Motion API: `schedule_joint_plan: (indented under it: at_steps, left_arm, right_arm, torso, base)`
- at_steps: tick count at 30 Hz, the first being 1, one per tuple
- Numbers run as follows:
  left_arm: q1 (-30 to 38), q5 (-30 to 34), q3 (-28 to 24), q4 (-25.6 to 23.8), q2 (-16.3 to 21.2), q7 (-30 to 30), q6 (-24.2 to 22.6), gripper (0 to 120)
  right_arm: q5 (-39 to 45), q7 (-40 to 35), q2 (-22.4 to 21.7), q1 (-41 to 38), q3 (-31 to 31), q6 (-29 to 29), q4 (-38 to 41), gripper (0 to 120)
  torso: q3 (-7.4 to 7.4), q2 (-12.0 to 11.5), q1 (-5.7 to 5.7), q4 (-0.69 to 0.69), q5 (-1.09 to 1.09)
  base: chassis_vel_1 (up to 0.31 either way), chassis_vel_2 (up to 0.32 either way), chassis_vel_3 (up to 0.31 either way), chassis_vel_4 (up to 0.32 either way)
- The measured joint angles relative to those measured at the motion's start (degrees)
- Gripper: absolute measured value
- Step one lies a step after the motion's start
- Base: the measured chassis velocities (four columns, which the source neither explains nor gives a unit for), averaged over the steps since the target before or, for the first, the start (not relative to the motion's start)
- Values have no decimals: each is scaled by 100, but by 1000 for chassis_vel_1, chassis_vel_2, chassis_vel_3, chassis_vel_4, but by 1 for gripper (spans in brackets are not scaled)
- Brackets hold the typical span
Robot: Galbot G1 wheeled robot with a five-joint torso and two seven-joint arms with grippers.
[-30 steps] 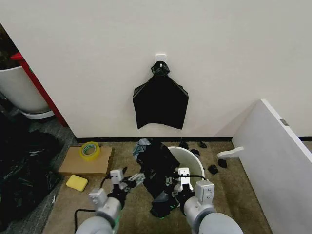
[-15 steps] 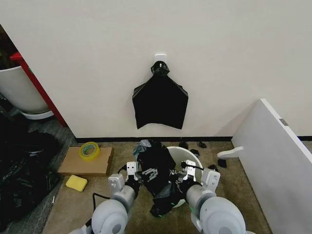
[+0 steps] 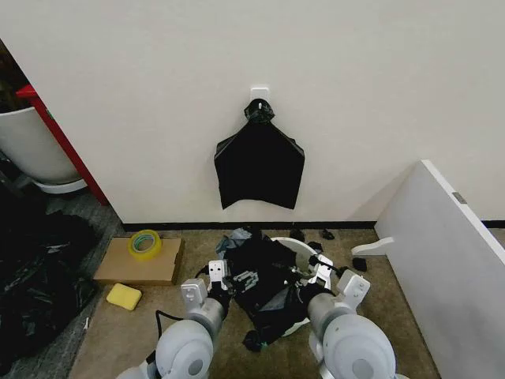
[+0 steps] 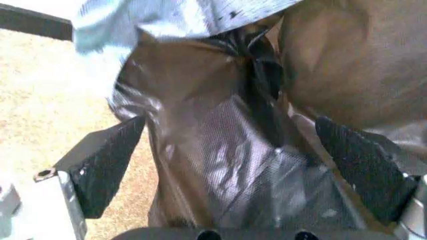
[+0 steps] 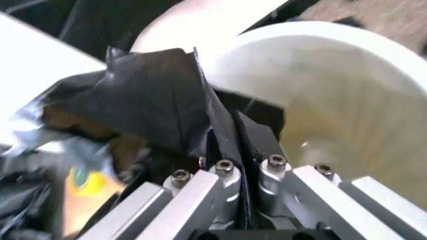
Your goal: Place the garbage bag over the trash bin.
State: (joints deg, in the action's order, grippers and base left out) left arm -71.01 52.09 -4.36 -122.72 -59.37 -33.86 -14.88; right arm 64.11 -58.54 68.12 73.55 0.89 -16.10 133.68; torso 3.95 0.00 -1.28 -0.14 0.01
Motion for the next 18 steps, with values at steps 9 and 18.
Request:
schedule_joint_plan:
  at_steps: [9, 18]
  left_arm:
    - [197, -35, -259, 171, -221, -140, -79, 100]
    - [230, -73, -306, 42, -95, -278, -219, 100]
  right_arm:
    - [-348, -105, 27, 89, -89, 273, -138, 0]
    - [-352, -103, 73, 241, -271, 206, 127, 0]
  torso:
    - [0, 0, 0, 0, 0]
    - [0, 0, 0, -1, -1]
  base:
    - [0, 0, 0, 0]
    - [0, 0, 0, 0]
